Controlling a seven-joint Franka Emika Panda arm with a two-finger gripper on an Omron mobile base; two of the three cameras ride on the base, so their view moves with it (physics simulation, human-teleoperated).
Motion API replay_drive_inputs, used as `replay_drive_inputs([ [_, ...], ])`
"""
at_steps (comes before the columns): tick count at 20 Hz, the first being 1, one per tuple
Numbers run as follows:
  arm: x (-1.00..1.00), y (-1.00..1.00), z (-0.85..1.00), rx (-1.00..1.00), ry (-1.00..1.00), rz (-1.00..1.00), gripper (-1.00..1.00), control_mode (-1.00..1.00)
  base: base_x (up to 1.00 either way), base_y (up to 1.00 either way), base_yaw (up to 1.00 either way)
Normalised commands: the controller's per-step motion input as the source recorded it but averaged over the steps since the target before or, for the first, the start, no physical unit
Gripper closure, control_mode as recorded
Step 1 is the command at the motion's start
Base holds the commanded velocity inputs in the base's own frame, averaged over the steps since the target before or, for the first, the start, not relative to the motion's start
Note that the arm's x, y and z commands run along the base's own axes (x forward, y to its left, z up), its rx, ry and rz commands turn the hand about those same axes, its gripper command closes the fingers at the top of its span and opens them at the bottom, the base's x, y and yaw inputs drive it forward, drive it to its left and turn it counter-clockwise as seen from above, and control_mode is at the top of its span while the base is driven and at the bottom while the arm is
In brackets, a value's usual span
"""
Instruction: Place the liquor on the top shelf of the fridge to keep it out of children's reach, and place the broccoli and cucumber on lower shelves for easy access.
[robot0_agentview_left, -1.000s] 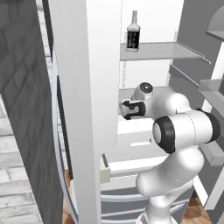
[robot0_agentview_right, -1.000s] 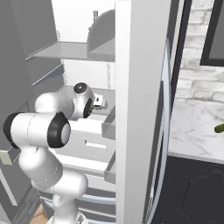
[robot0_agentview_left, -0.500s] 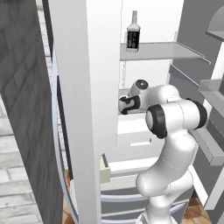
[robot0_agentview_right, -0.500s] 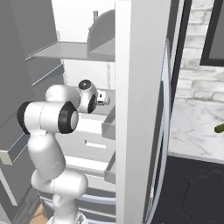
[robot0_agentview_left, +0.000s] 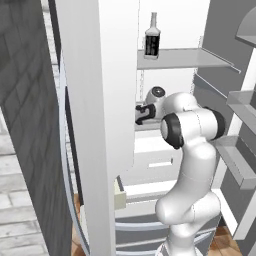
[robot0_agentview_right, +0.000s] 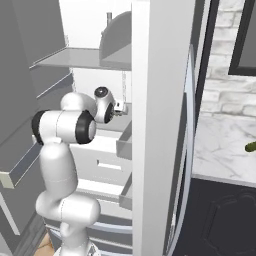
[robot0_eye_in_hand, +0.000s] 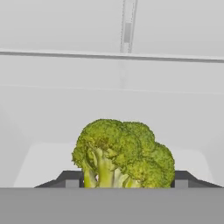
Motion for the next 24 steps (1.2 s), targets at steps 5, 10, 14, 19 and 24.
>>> replay_drive_inputs([
  [5, 0.15, 0.00, -0.47, 0.00, 0.00, 0.00, -1.00, -1.00, 0.00, 0.00, 0.00],
  [10, -0.06, 0.00, -0.26, 0.00, 0.00, 0.00, -1.00, -1.00, 0.00, 0.00, 0.00],
  [14, -0.42, 0.00, -0.03, 0.00, -0.05, 0.00, -1.00, -1.00, 0.00, 0.00, 0.00],
  [19, -0.61, 0.00, 0.17, 0.00, -0.04, -0.01, -1.00, -1.00, 0.00, 0.00, 0.00],
  [24, -0.62, 0.00, 0.43, 0.00, 0.00, -0.03, -1.00, -1.00, 0.00, 0.00, 0.00],
])
